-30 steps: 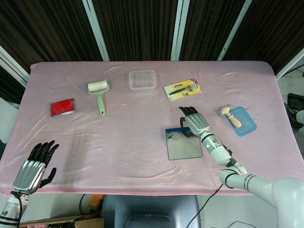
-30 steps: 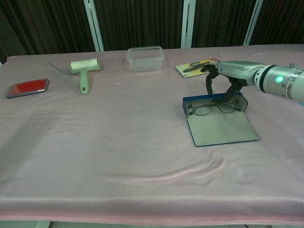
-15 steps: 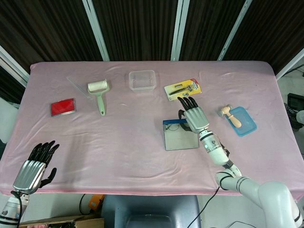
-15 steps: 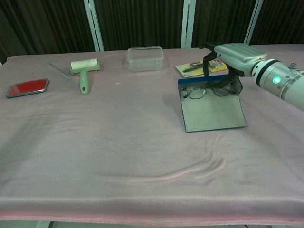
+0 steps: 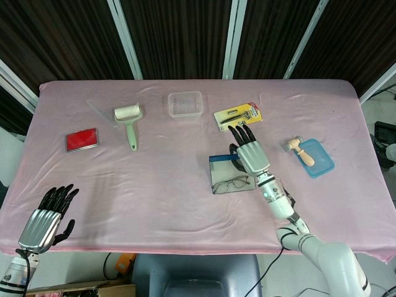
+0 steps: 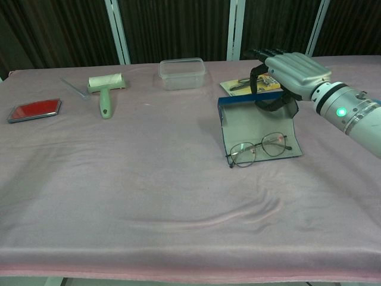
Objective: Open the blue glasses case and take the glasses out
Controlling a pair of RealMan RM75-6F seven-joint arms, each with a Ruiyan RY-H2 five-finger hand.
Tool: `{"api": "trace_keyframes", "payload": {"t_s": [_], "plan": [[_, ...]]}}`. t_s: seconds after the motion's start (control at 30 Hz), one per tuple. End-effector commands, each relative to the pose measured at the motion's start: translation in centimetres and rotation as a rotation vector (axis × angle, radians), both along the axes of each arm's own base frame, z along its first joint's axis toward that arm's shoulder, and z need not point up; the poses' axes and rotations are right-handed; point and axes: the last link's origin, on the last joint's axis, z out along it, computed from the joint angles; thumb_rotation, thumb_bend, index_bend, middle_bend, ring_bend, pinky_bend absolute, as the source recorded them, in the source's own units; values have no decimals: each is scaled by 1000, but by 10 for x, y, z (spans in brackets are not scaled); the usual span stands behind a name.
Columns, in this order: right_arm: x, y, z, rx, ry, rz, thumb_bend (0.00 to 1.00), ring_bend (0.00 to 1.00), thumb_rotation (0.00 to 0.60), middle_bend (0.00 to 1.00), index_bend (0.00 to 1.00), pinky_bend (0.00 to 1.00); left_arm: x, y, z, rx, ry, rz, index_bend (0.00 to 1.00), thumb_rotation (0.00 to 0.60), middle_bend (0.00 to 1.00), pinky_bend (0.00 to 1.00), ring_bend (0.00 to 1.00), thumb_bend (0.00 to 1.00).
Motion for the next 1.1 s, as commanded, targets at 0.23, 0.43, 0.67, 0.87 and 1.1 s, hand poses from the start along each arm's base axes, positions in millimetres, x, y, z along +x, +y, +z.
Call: {"api": "trace_keyframes", "payload": {"t_s": [0.23, 0.43, 0.67, 0.87, 1.1], "plan": [[-4, -1, -2, -10, 11, -9, 480, 69, 600, 147, 705, 0, 0, 0, -1, -1, 2, 1, 0, 600, 0, 55, 0, 437], [-7, -11, 11, -77, 71, -6, 480, 69, 600, 147, 705, 0, 0, 1, -1, -3, 3, 3, 0, 600, 0, 55, 0, 437], [-21, -24, 28, -134, 115, -83, 481, 69, 600, 147, 705, 0, 1, 0, -2, -5, 5, 1, 0, 600, 0, 54, 0, 437], [-44, -31, 36, -141, 141, -196, 481, 70, 600, 147, 698, 0, 1, 0, -2, -7, 8, 4, 0, 600, 0, 55, 0, 437], [-65, -37, 38, -85, 167, -309, 480, 3, 600, 63, 284, 0, 0, 2, -5, -15, 15, 10, 0, 600, 0, 55, 0, 436]]}}
